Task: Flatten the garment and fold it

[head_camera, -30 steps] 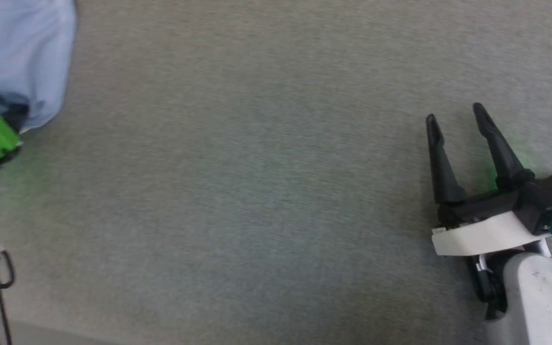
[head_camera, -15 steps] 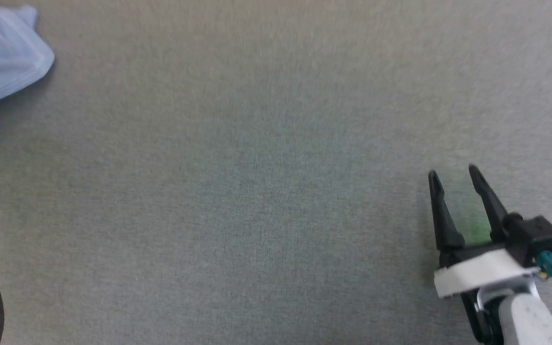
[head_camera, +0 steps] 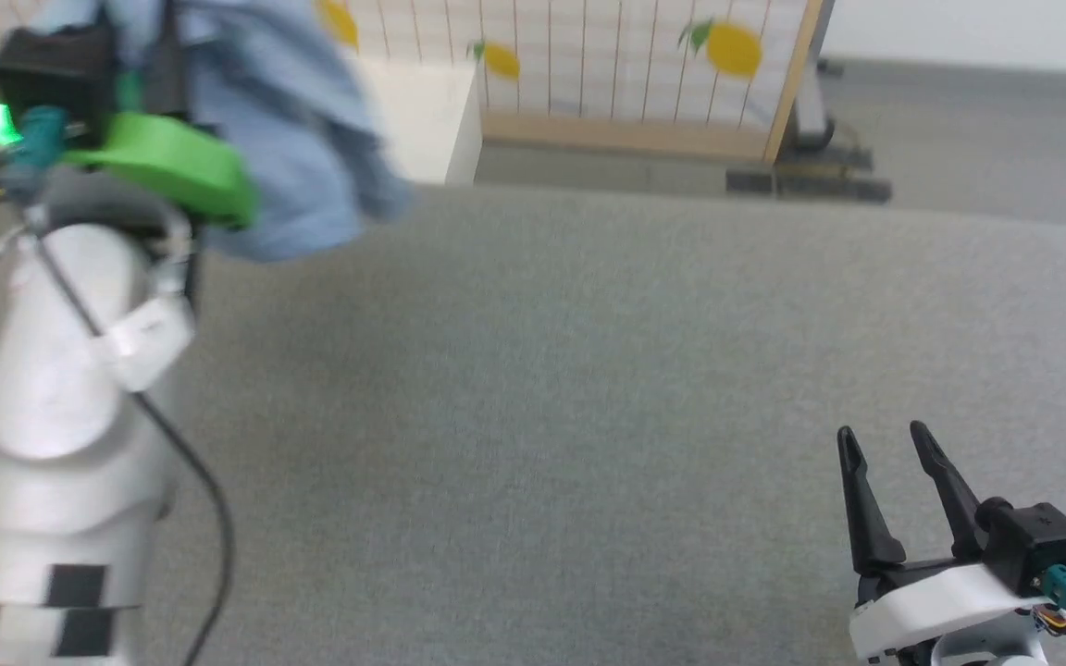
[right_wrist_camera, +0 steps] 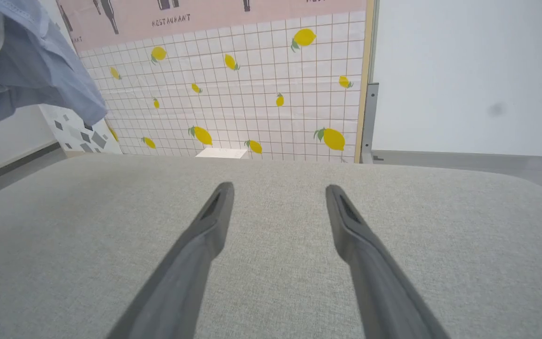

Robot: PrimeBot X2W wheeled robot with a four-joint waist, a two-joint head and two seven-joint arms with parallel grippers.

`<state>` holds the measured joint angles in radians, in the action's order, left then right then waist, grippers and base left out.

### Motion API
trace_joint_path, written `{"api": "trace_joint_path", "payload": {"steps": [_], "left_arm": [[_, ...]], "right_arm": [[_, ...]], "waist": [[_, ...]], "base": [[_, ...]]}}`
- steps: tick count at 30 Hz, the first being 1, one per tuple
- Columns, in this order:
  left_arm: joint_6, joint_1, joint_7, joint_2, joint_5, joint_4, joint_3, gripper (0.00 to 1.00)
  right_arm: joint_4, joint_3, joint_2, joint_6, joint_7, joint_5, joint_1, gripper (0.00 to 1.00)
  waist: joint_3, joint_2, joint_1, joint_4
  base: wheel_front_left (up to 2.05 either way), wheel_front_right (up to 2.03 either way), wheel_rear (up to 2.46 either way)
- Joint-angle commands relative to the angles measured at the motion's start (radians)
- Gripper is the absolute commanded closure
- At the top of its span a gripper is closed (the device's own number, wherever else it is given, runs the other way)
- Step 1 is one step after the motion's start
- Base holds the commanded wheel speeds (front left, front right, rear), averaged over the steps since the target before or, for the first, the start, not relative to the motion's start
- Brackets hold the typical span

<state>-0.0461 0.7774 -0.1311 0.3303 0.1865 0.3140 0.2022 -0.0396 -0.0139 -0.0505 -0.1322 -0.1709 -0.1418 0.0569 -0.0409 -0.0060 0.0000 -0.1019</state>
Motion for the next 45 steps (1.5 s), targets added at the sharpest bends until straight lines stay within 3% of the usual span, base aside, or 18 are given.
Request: {"api": "trace_joint_path", "payload": {"steps": [1,8,12,20,27,29,30,35,40,45], "left_arm": [[0.01,0.023,-0.006,-0.033,0.018,-0.013,0.019,1.0],[0.066,-0.002,0.053,-0.185,0.084,-0.009,0.129,1.0],[0.093,-0.076,0.116,-0.237,0.147,0.029,0.178,1.0],[0.135,-0.252,0.401,-0.266,0.24,0.199,0.334,1.0],[0.155,-0.326,0.689,-0.244,0.267,0.336,0.433,0.99],[0.149,-0.33,0.71,-0.236,0.269,0.33,0.434,0.36],[0.142,-0.331,0.699,-0.233,0.27,0.318,0.429,0.0],[0.101,-0.353,0.532,-0.222,0.263,0.219,0.386,0.0],[0.019,-0.402,0.203,-0.194,0.225,0.085,0.298,0.0],[-0.038,-0.476,-0.056,-0.146,0.194,0.002,0.225,0.0]], "right_arm": [[0.008,-0.001,0.0,0.002,0.005,-0.008,0.012,0.0],[0.023,0.016,0.0,0.002,0.016,-0.022,0.01,0.0],[0.023,0.027,0.0,0.002,0.019,-0.023,0.002,0.0],[0.022,0.043,0.0,0.002,0.031,-0.026,-0.008,0.0],[0.015,0.052,0.0,0.002,0.037,-0.032,-0.008,0.0],[0.013,0.051,0.0,0.002,0.038,-0.034,-0.009,0.0],[0.012,0.052,0.0,0.002,0.038,-0.035,-0.01,0.0],[0.009,0.061,0.0,0.002,0.04,-0.033,-0.016,0.0],[0.012,0.07,0.0,0.002,0.04,-0.031,-0.021,0.0],[0.017,0.09,0.0,0.002,0.044,-0.022,-0.032,0.0]], "waist": [[0.096,0.006,0.0,0.057],[0.077,0.006,0.0,0.14],[0.065,0.006,0.0,0.194],[0.045,0.006,0.0,0.275],[0.031,0.006,0.0,0.292],[0.024,0.006,0.0,0.285],[0.021,0.006,0.0,0.28],[0.019,0.006,0.0,0.256],[0.022,0.006,0.0,0.226],[0.023,0.006,0.0,0.194]], "base": [[0.0,0.0,0.0],[0.0,0.0,0.0],[0.0,0.0,0.0],[0.0,0.0,0.0],[0.0,0.0,0.0],[0.0,0.0,0.0],[0.0,0.0,0.0],[0.0,0.0,0.0],[0.0,0.0,0.0],[0.0,0.0,0.0]]}}
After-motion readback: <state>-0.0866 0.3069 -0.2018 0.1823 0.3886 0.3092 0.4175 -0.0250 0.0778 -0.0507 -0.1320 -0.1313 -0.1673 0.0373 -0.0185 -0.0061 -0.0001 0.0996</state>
